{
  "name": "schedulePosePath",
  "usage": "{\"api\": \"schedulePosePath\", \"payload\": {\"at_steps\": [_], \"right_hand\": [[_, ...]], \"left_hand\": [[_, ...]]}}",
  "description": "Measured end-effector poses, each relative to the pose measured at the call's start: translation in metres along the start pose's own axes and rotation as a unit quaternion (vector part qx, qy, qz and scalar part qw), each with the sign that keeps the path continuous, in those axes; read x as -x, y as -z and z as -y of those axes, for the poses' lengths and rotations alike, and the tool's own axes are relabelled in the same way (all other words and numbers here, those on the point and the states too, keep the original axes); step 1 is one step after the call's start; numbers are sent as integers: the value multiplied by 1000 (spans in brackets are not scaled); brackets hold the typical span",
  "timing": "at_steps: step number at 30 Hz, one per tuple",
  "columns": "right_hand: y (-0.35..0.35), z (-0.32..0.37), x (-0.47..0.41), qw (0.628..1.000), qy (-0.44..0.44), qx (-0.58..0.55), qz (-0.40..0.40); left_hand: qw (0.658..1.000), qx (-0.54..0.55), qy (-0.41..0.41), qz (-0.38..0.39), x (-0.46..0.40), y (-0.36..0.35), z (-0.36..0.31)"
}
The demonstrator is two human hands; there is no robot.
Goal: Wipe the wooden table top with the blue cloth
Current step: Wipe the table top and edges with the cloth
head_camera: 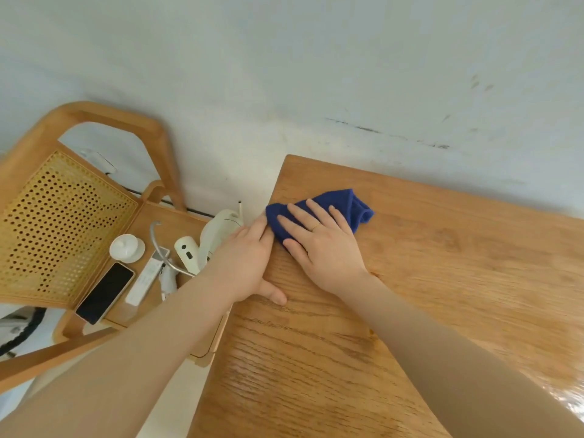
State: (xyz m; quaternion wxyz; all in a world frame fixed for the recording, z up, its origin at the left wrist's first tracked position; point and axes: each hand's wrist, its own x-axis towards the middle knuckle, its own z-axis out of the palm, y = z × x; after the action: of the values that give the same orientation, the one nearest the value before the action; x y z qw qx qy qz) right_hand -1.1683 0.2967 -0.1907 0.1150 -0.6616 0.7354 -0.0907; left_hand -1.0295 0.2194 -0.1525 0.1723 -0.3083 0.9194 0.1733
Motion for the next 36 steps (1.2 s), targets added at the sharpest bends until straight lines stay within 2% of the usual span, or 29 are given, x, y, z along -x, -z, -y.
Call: {"api": "schedulePosePath", "payload": {"at_steps": [3,6,8,11,17,21,23,27,30,33,36], "right_hand": [[5,-23,-36,998,-43,0,-37],[13,-53,-78,992,-123,7,-42],[18,-63,-91,989,-141,7,-37],[16,-54,-77,991,-135,12,-19],[14,-9,27,998,-51,-13,32],[13,-22,39,999,9,-1,47],[13,-39,19,999,-1,-1,33],[24,-86,-43,993,-121,4,1],[31,-95,-58,986,-166,-6,6],[26,-74,-28,990,-136,10,20],[26,-53,24,996,-79,11,26]], "left_hand": [[1000,-9,4,18,-4,-1,4],[999,-26,15,35,-2,0,3],[998,-43,23,35,-1,1,0],[997,-58,33,31,-1,3,-3],[996,-66,48,41,1,11,-12],[994,-83,57,48,2,7,-12],[991,-104,62,50,-3,6,-12],[988,-126,66,53,-8,4,-12],[990,-113,72,37,-4,-1,-8],[993,-61,100,32,7,-4,-7],[992,-19,124,-20,19,-3,-16]]}}
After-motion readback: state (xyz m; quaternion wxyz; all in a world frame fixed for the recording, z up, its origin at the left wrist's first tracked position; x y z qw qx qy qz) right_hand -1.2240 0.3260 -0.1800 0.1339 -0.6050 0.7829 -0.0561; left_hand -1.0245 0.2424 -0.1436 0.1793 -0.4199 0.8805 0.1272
